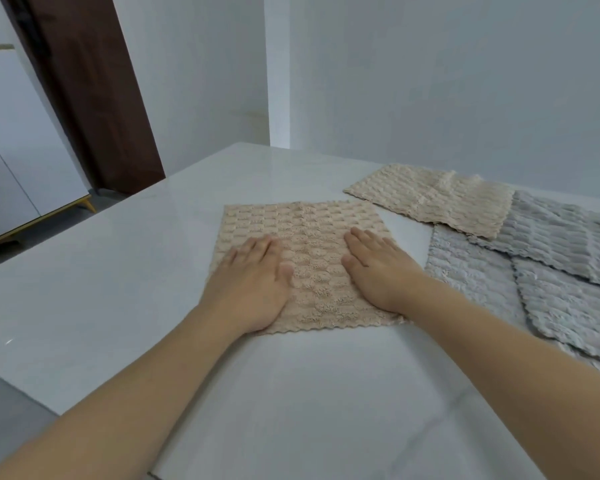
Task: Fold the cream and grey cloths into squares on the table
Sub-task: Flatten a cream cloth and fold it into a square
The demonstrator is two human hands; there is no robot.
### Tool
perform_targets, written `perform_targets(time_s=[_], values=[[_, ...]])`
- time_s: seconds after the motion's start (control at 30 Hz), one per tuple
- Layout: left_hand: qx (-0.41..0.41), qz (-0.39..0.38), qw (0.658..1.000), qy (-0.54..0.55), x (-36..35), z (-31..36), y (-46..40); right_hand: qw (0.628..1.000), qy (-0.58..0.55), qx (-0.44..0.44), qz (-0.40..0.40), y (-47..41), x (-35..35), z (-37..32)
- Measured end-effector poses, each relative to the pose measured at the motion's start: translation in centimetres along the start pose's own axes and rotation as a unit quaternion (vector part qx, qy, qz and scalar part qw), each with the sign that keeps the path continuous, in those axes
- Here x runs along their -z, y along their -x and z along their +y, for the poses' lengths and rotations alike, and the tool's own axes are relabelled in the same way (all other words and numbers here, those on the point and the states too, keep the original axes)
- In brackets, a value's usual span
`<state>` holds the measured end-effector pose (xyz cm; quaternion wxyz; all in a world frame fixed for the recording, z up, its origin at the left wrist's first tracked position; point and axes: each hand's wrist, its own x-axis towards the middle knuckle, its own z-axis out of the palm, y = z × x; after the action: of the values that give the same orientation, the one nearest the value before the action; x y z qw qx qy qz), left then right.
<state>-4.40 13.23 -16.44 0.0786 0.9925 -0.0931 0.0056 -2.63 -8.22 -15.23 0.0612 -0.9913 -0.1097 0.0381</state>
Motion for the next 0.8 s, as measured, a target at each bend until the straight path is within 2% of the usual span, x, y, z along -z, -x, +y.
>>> perform_targets(time_s=[0.13, 0.27, 0.33, 0.4, 0.5, 0.6, 0.7, 0.8], values=[[0.047, -0.011, 0.999, -0.005, 0.5, -3.8, 1.5, 0.999, -0.002, -0.031, -0.009, 1.3, 0.1, 1.0], [0.068, -0.049, 0.996, -0.032, 1.6, -4.2, 2.1, 0.998, 0.013, -0.051, -0.018, 1.7, 0.8, 1.0], [0.064, -0.035, 0.996, -0.041, 2.7, -3.9, 1.2, 0.999, 0.025, -0.035, 0.008, 0.8, 1.8, 0.5], [0.055, 0.023, 0.998, -0.025, 4.1, -3.5, -0.8, 0.999, 0.020, -0.004, 0.038, -0.7, 3.2, -0.2], [0.025, 0.072, 0.997, 0.013, 5.2, -1.9, -4.6, 0.999, 0.006, 0.031, 0.042, -3.6, 4.7, -1.2], [-0.017, 0.067, 0.996, 0.060, 5.0, 0.1, -8.1, 0.998, 0.007, 0.041, 0.037, -7.2, 5.0, -2.0], [-0.021, 0.055, 0.994, 0.094, 3.2, 0.7, -10.7, 0.999, -0.004, 0.037, 0.031, -9.7, 3.3, -2.5], [0.013, 0.021, 0.999, 0.030, 0.4, 0.1, -12.1, 1.000, -0.006, 0.019, 0.014, -10.6, 0.7, -2.1]])
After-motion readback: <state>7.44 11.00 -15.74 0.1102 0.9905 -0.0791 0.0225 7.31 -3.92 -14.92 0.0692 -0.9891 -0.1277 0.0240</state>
